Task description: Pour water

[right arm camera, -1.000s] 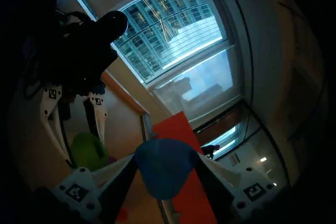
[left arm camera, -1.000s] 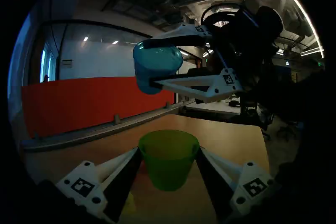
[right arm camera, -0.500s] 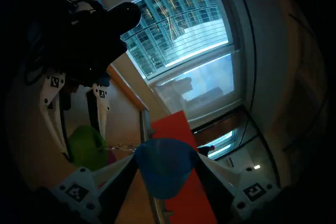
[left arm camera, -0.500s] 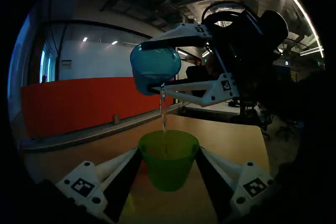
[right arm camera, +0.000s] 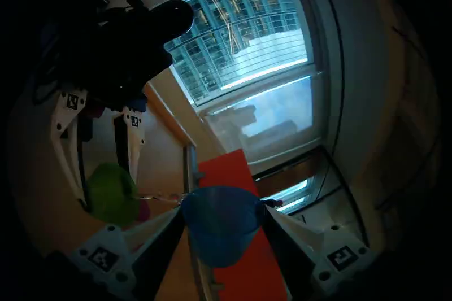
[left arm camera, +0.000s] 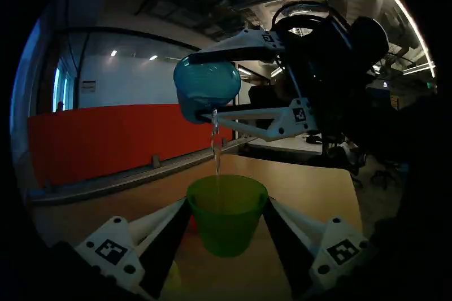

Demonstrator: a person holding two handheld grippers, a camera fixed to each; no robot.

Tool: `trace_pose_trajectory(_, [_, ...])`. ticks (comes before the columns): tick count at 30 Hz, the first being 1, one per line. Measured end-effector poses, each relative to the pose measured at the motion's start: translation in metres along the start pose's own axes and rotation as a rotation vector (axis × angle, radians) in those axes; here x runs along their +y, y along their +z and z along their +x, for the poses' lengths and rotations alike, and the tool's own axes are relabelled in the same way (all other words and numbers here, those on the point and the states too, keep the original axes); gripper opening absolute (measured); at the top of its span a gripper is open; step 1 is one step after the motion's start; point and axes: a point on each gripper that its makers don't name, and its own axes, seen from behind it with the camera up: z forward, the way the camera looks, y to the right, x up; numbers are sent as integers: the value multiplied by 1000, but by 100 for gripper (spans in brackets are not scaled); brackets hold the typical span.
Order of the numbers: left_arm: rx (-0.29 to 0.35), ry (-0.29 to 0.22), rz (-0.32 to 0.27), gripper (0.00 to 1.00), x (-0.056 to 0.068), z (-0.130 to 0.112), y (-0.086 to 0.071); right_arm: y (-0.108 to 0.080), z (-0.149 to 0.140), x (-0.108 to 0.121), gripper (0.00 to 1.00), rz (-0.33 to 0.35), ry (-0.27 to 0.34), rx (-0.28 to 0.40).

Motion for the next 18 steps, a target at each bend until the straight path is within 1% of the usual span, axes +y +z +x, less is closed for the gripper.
trace_pose_trajectory(18, [-3, 7, -4, 86, 1, 1, -1, -1, 1, 15, 92, -33, -59, 6])
